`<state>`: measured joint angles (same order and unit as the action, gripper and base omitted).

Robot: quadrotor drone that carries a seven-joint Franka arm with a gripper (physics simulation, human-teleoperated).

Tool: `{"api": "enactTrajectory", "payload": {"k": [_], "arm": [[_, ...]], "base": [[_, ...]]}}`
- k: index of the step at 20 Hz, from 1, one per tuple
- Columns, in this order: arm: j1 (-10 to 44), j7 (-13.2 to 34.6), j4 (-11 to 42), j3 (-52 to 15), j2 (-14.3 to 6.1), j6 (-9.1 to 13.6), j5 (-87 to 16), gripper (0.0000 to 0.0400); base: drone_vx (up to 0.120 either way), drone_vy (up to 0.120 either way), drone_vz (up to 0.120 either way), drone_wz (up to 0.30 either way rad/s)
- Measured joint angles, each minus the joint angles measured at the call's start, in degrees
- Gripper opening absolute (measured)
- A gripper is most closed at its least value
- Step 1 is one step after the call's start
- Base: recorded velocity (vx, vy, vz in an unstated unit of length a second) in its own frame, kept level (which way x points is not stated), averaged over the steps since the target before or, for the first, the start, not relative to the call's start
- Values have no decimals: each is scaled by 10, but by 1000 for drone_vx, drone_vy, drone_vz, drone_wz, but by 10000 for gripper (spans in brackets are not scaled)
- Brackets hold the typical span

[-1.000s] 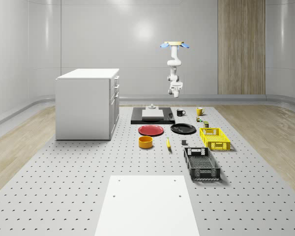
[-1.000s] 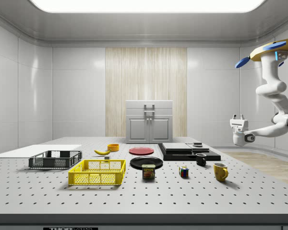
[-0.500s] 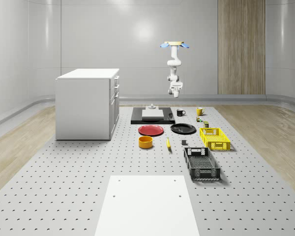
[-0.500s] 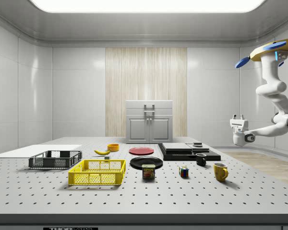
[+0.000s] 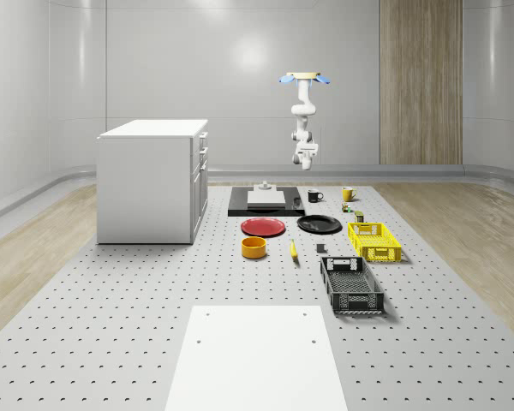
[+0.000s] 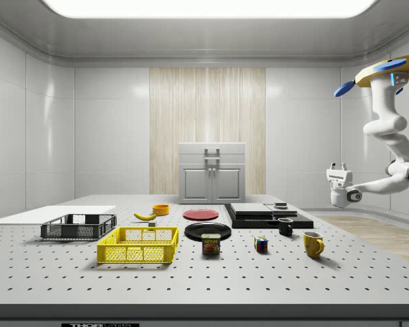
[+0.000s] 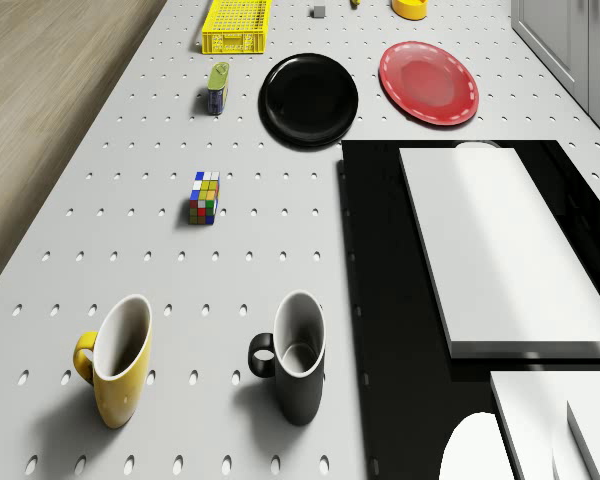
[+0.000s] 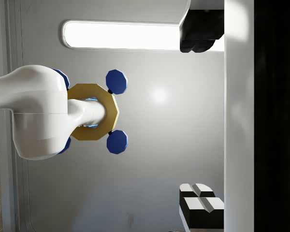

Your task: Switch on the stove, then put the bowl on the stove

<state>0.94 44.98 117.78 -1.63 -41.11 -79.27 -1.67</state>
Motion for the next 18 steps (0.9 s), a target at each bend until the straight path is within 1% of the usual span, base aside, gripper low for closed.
{"api": "enactTrajectory", "payload": {"k": [6,11,12,14,16,18], "arm": [[7,4,3,-24,-2,-3,-33,400],[22,14,13,-72,-6,-6,-101,400],[27,17,17,-87,-7,-7,-123,400],[39,25,29,-125,-10,-10,-177,400],[56,36,52,-175,-15,-14,-250,400],[78,53,89,-237,-24,-18,-344,400]], "base": [[0,0,0,0],[0,0,0,0],[0,0,0,0],[-80,-100,0,0],[80,-120,0,0],[120,-120,0,0]]}}
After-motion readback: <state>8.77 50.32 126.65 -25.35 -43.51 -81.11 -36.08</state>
